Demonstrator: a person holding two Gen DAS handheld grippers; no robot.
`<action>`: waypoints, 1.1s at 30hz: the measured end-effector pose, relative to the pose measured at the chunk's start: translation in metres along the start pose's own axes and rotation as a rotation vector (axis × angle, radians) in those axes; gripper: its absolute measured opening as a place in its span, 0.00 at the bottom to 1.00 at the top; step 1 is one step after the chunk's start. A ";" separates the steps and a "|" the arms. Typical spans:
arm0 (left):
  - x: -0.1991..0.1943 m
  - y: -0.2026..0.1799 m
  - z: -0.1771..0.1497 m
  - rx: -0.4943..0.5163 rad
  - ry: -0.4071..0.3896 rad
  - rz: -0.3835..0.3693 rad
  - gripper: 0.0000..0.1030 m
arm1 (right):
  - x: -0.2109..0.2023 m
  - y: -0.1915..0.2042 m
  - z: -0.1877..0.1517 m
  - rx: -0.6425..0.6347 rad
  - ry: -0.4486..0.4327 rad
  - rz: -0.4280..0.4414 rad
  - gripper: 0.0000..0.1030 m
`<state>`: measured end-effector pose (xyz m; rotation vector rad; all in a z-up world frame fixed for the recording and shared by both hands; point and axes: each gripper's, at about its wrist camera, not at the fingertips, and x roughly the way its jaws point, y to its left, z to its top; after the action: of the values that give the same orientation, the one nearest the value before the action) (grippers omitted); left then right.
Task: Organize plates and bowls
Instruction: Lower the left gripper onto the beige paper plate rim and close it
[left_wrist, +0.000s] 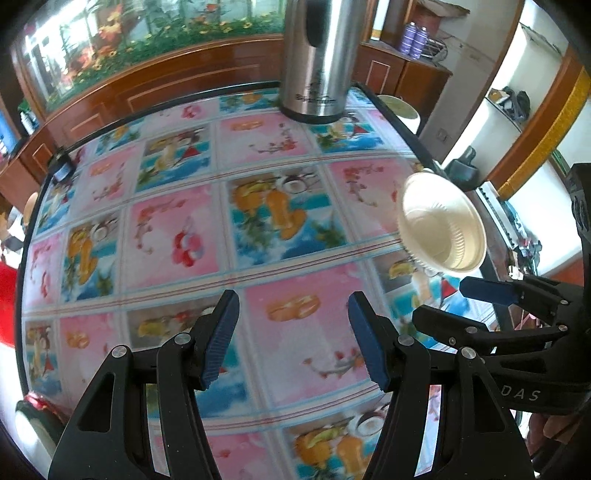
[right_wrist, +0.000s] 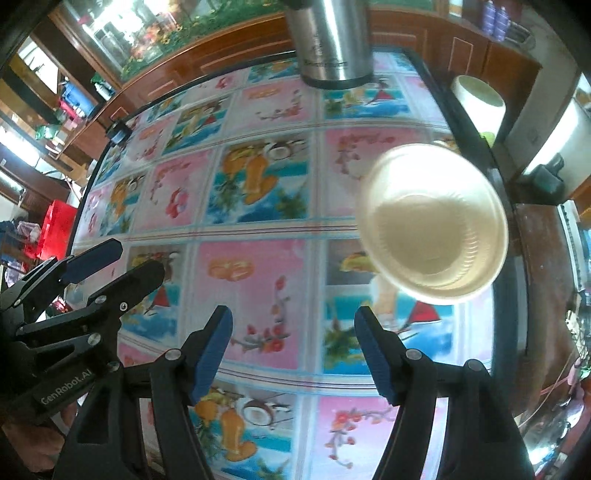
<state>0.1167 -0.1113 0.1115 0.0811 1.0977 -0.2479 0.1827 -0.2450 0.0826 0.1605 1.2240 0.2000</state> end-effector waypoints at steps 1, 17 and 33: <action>0.002 -0.004 0.003 0.004 0.000 -0.002 0.60 | -0.002 -0.005 0.001 0.005 -0.003 -0.004 0.67; 0.050 -0.065 0.050 0.021 0.027 -0.042 0.60 | -0.014 -0.099 0.018 0.122 -0.040 -0.075 0.69; 0.100 -0.099 0.067 0.005 0.061 -0.044 0.60 | 0.011 -0.147 0.031 0.141 -0.017 -0.059 0.69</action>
<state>0.1940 -0.2356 0.0588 0.0695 1.1606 -0.2890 0.2253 -0.3855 0.0492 0.2480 1.2242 0.0606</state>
